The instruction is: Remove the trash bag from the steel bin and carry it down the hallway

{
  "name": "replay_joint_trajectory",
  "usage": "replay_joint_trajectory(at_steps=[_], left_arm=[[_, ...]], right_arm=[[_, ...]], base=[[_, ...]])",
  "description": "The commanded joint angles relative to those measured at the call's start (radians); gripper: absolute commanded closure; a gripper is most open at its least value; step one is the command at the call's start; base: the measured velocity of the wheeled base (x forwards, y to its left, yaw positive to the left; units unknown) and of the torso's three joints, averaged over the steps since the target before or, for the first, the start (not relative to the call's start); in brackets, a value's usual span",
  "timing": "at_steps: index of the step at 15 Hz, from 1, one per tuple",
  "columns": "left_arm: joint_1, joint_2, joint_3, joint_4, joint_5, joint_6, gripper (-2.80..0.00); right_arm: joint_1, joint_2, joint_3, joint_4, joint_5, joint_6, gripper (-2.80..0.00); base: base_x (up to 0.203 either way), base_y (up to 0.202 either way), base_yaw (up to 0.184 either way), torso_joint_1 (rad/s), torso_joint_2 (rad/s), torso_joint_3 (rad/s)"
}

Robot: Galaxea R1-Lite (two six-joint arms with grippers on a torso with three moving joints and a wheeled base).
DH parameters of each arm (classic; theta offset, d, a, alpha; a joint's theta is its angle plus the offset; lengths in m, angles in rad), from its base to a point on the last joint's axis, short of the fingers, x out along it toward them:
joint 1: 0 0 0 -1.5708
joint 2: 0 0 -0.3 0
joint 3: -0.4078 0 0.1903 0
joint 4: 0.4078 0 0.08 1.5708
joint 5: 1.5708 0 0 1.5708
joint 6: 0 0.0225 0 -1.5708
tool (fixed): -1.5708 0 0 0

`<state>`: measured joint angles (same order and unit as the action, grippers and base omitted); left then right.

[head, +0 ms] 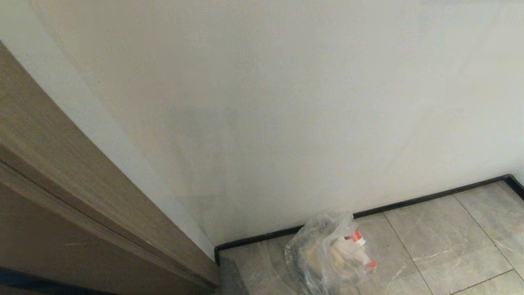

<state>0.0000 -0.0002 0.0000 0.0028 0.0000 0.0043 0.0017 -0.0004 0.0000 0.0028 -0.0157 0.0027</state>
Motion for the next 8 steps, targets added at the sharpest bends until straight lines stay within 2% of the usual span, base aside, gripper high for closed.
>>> replay_joint_trajectory(at_steps=[1, 8], left_arm=[[0.0, 0.0, 0.0, 0.0, 0.0, 0.0, 0.0], [0.0, 0.0, 0.0, 0.0, 0.0, 0.0, 0.0]], right_arm=[[0.0, 0.002, 0.0, 0.0, 0.0, 0.0, 0.0], [0.0, 0.002, 0.0, 0.0, 0.0, 0.0, 0.0]], base=[[0.0, 0.0, 0.0, 0.0, 0.0, 0.0], [0.0, 0.0, 0.0, 0.0, 0.0, 0.0]])
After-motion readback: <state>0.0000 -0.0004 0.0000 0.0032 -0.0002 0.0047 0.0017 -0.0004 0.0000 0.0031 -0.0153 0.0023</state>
